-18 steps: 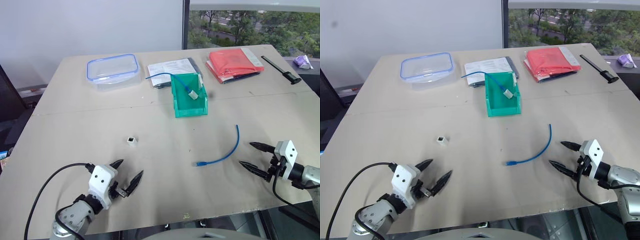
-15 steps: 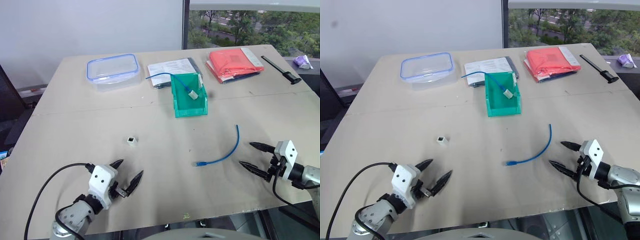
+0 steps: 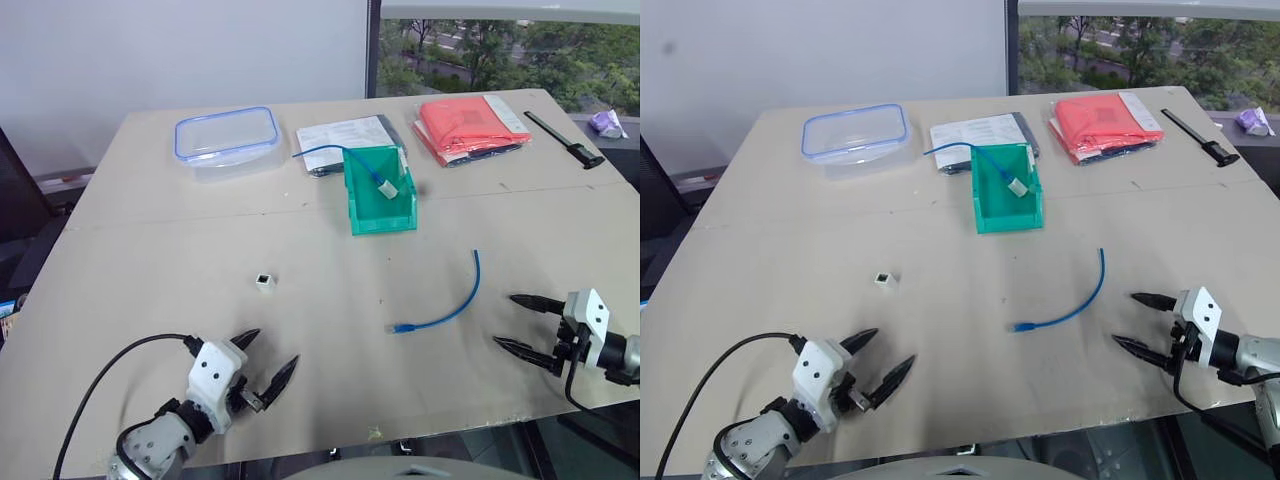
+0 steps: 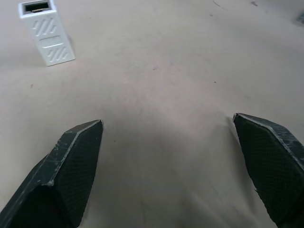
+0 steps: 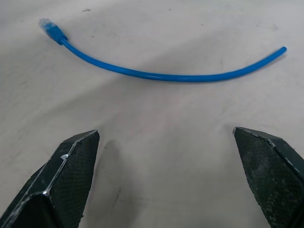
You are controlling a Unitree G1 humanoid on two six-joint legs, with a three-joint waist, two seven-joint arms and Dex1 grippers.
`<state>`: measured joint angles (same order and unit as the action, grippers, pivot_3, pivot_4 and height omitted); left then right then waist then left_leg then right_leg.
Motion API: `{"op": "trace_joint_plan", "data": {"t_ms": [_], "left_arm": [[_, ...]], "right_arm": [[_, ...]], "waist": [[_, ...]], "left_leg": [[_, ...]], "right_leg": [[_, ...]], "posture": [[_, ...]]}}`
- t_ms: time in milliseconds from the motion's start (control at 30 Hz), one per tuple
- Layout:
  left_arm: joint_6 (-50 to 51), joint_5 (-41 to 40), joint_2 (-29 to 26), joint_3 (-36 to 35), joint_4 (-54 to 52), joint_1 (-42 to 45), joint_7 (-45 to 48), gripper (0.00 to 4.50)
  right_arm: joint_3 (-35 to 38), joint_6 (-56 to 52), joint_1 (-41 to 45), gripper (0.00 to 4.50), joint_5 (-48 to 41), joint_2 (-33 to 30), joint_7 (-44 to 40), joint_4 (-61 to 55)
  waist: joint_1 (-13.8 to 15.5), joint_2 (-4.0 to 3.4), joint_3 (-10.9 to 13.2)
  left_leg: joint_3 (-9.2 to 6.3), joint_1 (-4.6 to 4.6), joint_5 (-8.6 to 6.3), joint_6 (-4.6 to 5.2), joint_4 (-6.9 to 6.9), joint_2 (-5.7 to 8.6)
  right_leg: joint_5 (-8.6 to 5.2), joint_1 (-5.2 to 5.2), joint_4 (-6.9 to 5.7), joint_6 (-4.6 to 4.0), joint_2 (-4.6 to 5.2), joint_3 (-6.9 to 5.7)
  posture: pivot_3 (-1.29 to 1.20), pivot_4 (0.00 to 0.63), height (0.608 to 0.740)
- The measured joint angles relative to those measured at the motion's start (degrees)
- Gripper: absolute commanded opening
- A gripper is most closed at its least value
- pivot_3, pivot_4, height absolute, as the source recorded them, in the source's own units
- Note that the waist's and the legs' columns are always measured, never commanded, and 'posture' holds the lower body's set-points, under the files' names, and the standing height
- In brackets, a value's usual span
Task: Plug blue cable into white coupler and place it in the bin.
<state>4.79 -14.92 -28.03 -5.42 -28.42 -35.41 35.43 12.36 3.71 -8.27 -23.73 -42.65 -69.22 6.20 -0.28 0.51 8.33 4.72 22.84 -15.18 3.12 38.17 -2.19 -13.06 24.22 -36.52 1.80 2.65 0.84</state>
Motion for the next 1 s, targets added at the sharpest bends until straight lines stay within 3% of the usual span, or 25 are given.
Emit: {"op": "trace_joint_plan", "data": {"t_ms": [200, 433, 700, 933, 1000], "left_arm": [[0.5, -0.6, -1.7, 0.0, 0.3, 1.7, 2.3, 4.5], [3.0, -3.2, -4.1, 0.0, -0.6, 3.7, 5.6, 4.5], [9.8, -9.5, -13.6, -0.3, -8.5, 12.7, 13.1, 4.5], [14.0, -10.0, -15.5, 1.3, -9.3, 18.9, 13.6, 4.5], [14.5, -10.0, -15.5, 1.3, -9.3, 19.3, 13.6, 4.5]], "right_arm": [[0.0, -0.9, -0.5, 4.45, -0.4, -0.2, 0.1, -2.9], [-2.9, -6.4, 1.1, 4.45, -1.4, -0.3, 1.2, -13.9], [-18.8, -8.9, 9.2, 4.45, 6.6, 2.1, 3.0, -19.2], [-25.9, -5.9, 16.4, 4.45, 13.0, 4.9, 2.7, -11.8], [-27.1, -5.8, 17.9, 3.63, 13.6, 6.3, 2.9, -10.8]], "waist": [[0.2, -0.02, 0.0], [0.1, 0.26, 0.2], [0.2, 0.46, 0.4], [0.2, 0.57, 0.4], [0.0, 0.6, 0.5]], "left_leg": [[0.0, 0.0, 0.01, 0.01, 0.0, 0.0], [-0.05, 0.04, 0.02, 0.02, 0.0, -0.04], [-0.03, 0.09, 0.05, 0.06, 0.02, -0.03], [0.09, 0.1, 0.07, 0.1, 0.02, -0.06], [0.09, 0.05, 0.08, 0.09, 0.02, -0.12]], "right_leg": [[0.0, 0.0, 0.0, 0.0, 0.01, -0.05], [0.01, 0.01, -0.01, -0.02, -0.01, -0.1], [0.14, 0.01, 0.0, -0.23, 0.03, -0.17], [0.15, 0.0, -0.02, -0.23, -0.13, -0.33], [0.15, 0.0, -0.09, -0.24, -0.21, -0.33]], "posture": [[0.0, 0.15, 0.736], [0.0, 0.15, 0.736], [0.0, 0.15, 0.736], [0.0, 0.15, 0.736], [0.0, 0.15, 0.736]]}}
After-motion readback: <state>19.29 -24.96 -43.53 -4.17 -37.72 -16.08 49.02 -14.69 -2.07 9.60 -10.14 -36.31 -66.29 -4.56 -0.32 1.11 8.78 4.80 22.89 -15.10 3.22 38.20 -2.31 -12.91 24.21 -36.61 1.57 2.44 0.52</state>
